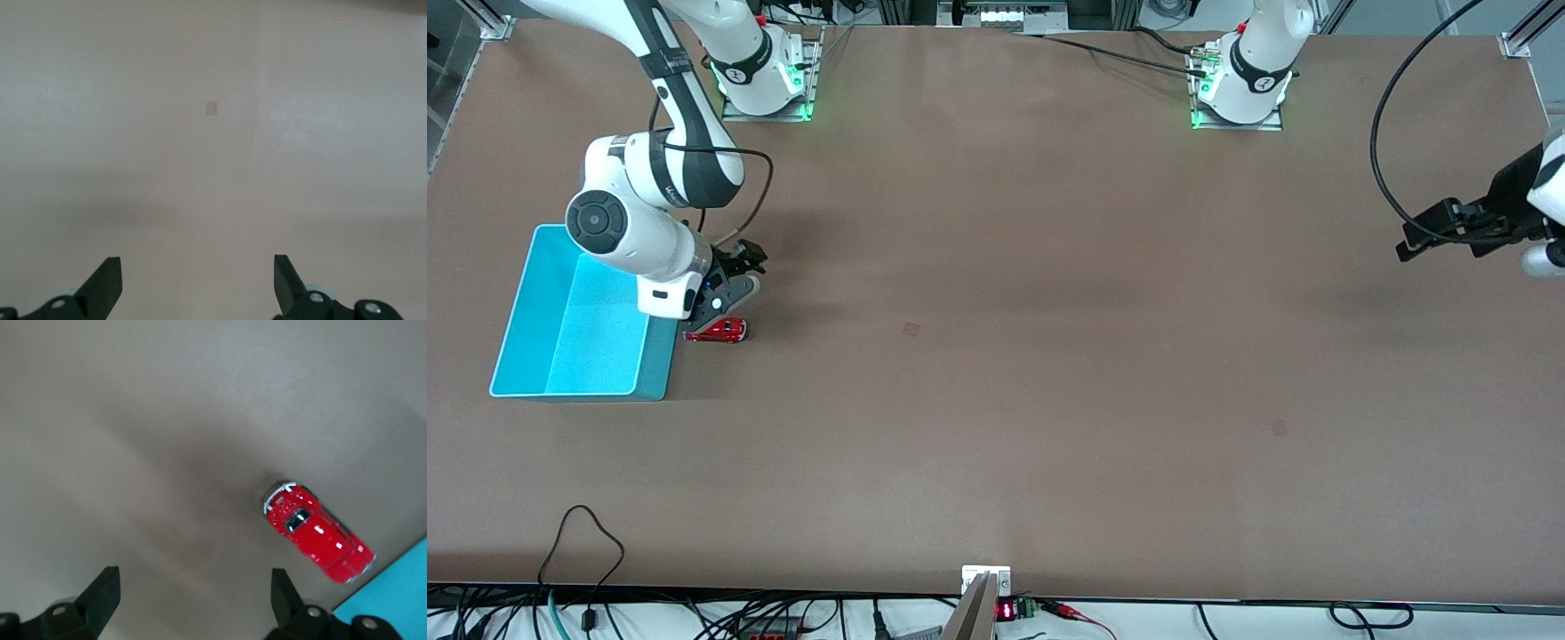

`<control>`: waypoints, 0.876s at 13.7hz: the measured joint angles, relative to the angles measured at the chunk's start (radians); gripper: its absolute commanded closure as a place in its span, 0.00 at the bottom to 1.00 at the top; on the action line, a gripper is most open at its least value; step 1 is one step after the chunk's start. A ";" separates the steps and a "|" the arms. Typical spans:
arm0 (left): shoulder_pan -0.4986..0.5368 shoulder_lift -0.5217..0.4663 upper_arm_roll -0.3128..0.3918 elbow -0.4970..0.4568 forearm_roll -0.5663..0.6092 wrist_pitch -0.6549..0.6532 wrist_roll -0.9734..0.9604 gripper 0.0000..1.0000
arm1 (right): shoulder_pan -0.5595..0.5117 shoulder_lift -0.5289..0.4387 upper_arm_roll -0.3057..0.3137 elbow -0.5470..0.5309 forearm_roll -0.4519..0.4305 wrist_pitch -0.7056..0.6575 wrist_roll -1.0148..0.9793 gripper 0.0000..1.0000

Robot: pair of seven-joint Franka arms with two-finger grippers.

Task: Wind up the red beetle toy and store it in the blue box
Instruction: 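Close the right gripper around the red car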

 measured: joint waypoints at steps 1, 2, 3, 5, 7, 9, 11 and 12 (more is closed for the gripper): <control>-0.002 -0.006 0.000 -0.006 0.001 0.001 0.000 0.00 | -0.019 0.000 -0.002 -0.008 -0.015 0.020 -0.108 0.00; -0.003 -0.008 0.000 -0.009 0.001 0.001 0.000 0.00 | -0.037 0.000 -0.003 -0.011 -0.038 0.041 -0.196 0.00; -0.005 -0.009 0.000 -0.010 0.001 0.001 0.000 0.00 | -0.053 0.002 -0.003 -0.013 -0.065 0.065 -0.269 0.00; -0.008 -0.009 0.000 -0.010 0.001 0.001 0.000 0.00 | -0.068 0.015 -0.003 -0.016 -0.125 0.123 -0.379 0.00; -0.010 -0.010 0.000 -0.010 0.001 0.002 0.000 0.00 | -0.068 0.039 -0.003 -0.016 -0.162 0.180 -0.460 0.00; -0.011 -0.012 0.000 -0.010 0.001 0.002 -0.012 0.00 | -0.075 0.070 -0.003 -0.017 -0.168 0.234 -0.542 0.00; -0.015 -0.012 0.000 -0.010 0.001 0.002 -0.036 0.00 | -0.088 0.099 -0.003 -0.017 -0.168 0.278 -0.604 0.00; -0.015 -0.012 0.000 -0.010 0.001 0.003 -0.028 0.00 | -0.094 0.109 -0.003 -0.017 -0.169 0.288 -0.615 0.00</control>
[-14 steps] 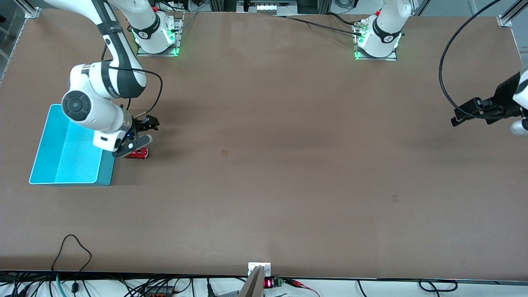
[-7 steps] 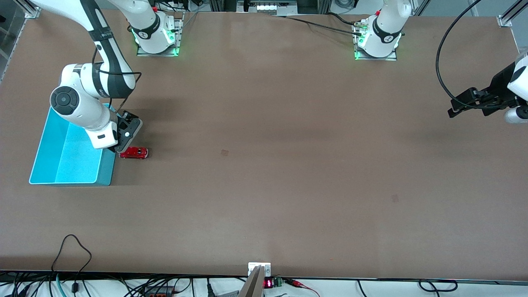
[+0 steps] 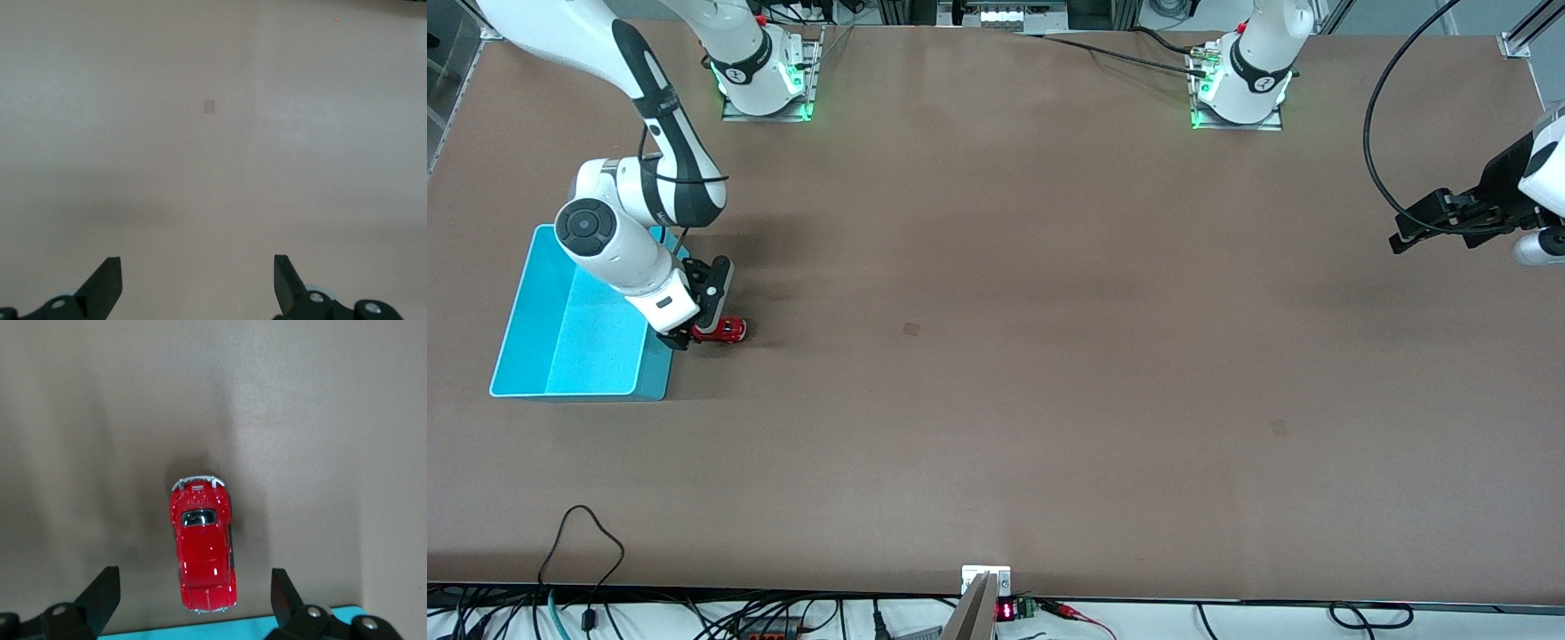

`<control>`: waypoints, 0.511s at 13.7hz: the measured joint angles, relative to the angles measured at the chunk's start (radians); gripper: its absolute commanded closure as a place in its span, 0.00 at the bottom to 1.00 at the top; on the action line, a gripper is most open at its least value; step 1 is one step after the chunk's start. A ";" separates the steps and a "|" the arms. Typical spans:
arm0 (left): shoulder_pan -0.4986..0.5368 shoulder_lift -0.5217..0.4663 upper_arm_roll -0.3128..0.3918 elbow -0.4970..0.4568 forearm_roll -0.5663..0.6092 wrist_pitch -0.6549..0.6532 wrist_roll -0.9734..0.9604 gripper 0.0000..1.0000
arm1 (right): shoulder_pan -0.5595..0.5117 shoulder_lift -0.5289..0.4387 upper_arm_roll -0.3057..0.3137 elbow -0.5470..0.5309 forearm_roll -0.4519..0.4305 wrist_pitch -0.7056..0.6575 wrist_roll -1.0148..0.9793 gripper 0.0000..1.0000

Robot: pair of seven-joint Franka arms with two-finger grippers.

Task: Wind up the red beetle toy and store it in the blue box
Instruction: 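Close the right gripper around the red car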

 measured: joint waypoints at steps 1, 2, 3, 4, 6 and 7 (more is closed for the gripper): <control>0.001 0.000 0.001 0.000 0.000 0.000 0.015 0.00 | -0.006 0.009 0.000 0.000 0.000 0.009 -0.005 0.00; 0.003 0.000 0.003 0.000 0.000 0.000 0.027 0.00 | -0.010 0.015 0.000 0.000 -0.001 0.019 -0.006 0.00; 0.003 -0.001 0.004 0.000 0.000 0.000 0.032 0.00 | -0.012 0.022 0.000 0.000 -0.001 0.031 -0.007 0.00; 0.003 -0.001 0.004 0.000 0.000 -0.004 0.036 0.00 | -0.013 0.032 0.000 0.000 -0.001 0.043 -0.007 0.00; 0.003 -0.002 0.004 0.000 0.000 -0.028 0.041 0.00 | -0.013 0.051 0.003 0.000 -0.001 0.061 -0.007 0.00; 0.003 -0.003 0.004 0.000 0.000 -0.034 0.043 0.00 | -0.013 0.058 0.004 0.000 -0.001 0.066 -0.007 0.00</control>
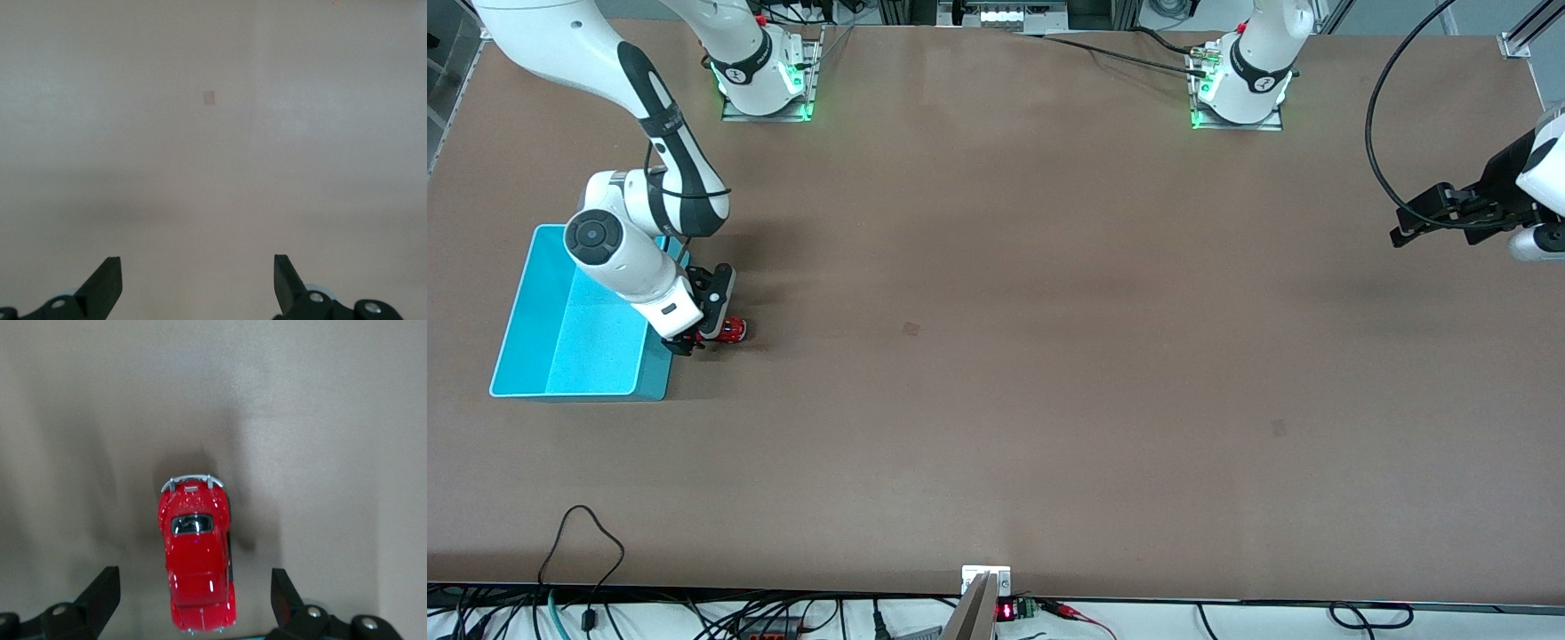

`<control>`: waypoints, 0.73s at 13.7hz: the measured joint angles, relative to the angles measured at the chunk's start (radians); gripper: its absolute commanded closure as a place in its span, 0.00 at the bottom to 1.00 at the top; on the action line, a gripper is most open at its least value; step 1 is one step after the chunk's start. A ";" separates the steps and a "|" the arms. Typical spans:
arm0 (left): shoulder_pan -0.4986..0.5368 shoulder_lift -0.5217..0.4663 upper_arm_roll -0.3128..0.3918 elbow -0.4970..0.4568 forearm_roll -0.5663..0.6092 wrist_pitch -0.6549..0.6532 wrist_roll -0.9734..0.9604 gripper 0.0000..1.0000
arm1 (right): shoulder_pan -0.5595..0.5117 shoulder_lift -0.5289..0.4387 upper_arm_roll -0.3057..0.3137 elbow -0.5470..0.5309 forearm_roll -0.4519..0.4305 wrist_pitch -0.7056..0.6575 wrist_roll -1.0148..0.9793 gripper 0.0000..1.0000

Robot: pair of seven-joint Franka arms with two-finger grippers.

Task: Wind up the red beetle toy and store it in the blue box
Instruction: 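Close the right gripper around the red car, then lift the red car with the right gripper over the cyan box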

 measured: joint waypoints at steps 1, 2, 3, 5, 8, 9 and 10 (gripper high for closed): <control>0.000 -0.001 0.000 0.000 0.000 -0.003 0.001 0.00 | 0.000 0.006 0.002 0.000 0.000 0.004 0.000 0.00; 0.000 -0.001 0.000 0.000 0.000 -0.004 0.002 0.00 | 0.000 0.010 0.006 0.000 0.000 0.009 0.000 0.01; 0.000 -0.001 0.000 0.000 0.000 -0.004 0.002 0.00 | 0.000 0.014 0.010 0.000 0.000 0.015 0.000 0.08; 0.000 -0.001 0.000 0.000 0.000 -0.004 0.002 0.00 | 0.000 0.021 0.012 0.000 0.000 0.023 0.000 0.24; 0.002 -0.002 0.002 0.000 0.000 -0.004 0.002 0.00 | -0.001 0.026 0.014 0.000 0.000 0.031 0.000 0.53; 0.004 -0.002 0.004 0.000 0.000 -0.004 0.002 0.00 | -0.001 0.026 0.016 0.000 0.000 0.032 0.000 0.66; 0.006 -0.001 0.005 0.000 0.000 -0.004 0.002 0.00 | -0.001 0.026 0.017 0.000 0.000 0.034 0.000 0.80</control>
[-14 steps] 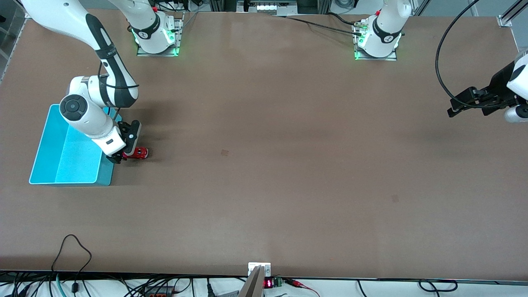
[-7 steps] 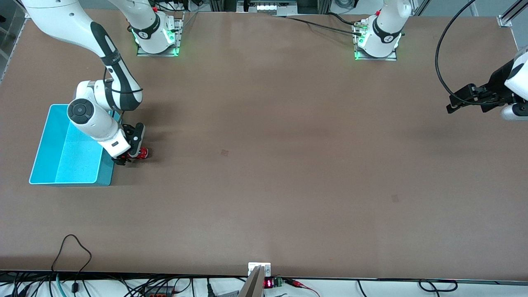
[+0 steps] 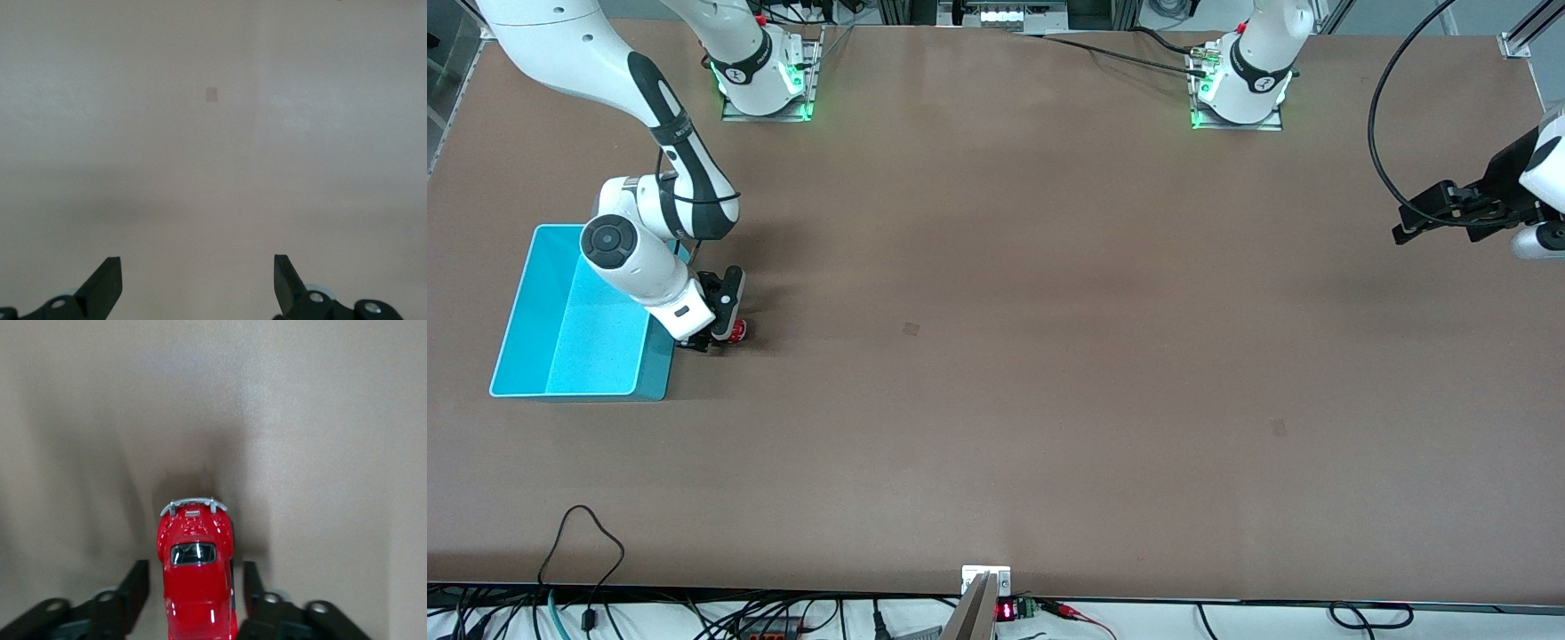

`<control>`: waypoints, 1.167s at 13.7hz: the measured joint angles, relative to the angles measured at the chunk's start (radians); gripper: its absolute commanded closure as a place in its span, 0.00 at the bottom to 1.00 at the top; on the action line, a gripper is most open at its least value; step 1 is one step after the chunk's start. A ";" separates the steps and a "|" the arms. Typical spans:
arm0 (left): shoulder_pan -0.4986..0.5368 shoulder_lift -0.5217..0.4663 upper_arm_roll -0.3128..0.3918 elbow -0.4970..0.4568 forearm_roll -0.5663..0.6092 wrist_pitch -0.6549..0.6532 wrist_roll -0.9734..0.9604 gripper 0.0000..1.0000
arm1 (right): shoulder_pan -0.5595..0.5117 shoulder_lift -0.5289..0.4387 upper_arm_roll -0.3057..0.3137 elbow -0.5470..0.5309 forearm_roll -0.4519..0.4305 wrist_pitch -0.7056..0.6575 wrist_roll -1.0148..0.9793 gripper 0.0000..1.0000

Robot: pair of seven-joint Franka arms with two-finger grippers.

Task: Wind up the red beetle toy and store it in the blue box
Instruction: 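Lift the red car with the right gripper over the cyan box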

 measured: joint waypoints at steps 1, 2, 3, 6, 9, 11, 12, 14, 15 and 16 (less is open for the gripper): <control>0.001 0.000 0.001 0.000 0.000 0.000 0.000 0.00 | 0.000 -0.001 0.002 0.001 0.000 0.000 0.000 0.91; 0.001 0.000 0.001 0.000 0.000 0.000 0.000 0.00 | 0.000 -0.003 0.005 0.001 0.000 0.001 0.000 0.99; 0.001 0.000 0.001 0.000 0.000 0.001 0.000 0.00 | -0.001 -0.003 0.012 0.003 0.000 0.002 0.000 1.00; 0.001 -0.001 0.001 0.000 0.000 0.001 0.001 0.00 | -0.002 -0.008 0.045 0.023 0.008 0.004 0.070 1.00; 0.001 -0.001 0.001 0.000 0.000 0.002 0.001 0.00 | -0.002 -0.032 0.098 0.081 0.027 -0.061 0.267 1.00; 0.001 -0.001 0.001 0.000 0.000 0.005 0.001 0.00 | 0.000 -0.065 0.119 0.150 0.053 -0.167 0.426 1.00; 0.001 -0.001 0.001 0.000 0.000 0.006 0.001 0.00 | 0.000 -0.089 0.120 0.172 0.062 -0.198 0.509 1.00; 0.001 -0.001 0.002 0.000 0.000 0.008 0.001 0.00 | -0.002 -0.144 0.114 0.190 0.064 -0.266 0.691 1.00; 0.001 -0.001 0.002 0.000 0.000 0.008 0.001 0.00 | 0.000 -0.168 0.100 0.193 0.064 -0.310 0.781 1.00; 0.001 -0.001 0.002 0.000 0.000 0.008 0.001 0.00 | 0.006 -0.187 0.070 0.198 0.064 -0.355 0.865 0.99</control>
